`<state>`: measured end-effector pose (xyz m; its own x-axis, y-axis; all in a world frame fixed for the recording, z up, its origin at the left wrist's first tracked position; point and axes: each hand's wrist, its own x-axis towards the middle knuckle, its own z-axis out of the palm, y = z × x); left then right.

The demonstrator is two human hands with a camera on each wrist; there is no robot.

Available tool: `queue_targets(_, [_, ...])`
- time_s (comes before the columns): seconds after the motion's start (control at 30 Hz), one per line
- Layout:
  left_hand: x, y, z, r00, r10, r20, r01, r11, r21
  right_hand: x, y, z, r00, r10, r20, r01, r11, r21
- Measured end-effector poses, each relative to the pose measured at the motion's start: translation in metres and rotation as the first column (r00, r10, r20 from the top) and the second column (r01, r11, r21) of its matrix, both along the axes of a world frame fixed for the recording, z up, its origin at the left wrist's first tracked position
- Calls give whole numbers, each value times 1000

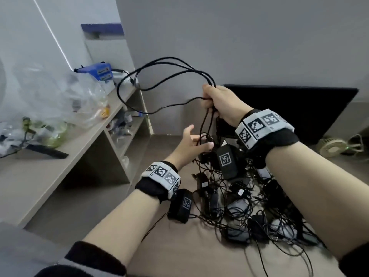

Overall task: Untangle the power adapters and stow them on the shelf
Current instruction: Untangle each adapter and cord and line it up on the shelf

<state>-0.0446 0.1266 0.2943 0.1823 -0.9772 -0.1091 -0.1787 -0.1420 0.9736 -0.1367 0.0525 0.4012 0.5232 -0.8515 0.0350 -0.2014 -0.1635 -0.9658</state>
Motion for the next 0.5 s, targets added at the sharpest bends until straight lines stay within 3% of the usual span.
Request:
queue_targets(0.07, [-8,-9,-11,984,-105,145,107,994,-8,-6,-1,-8,1000,-11,7,11,1000,16])
queue_targets(0.2, [-12,-31,-24,955,-50,293,59,998,-24,-20,-17,-16,999,-40,22,40,999,17])
queue_targets(0.33, [-6,-52,-32,822,-120,557,88,993,84,-33,-45,-13,993,-101,60,100,995,18])
queue_targets(0.4, [5,-60,-41,738,-121,664,38,990,139,-35,-58,-8,986,-139,86,137,990,32])
queue_targets(0.5, [25,-64,-58,703,-83,706,-79,978,193,-30,-70,-2,983,-140,117,137,990,32])
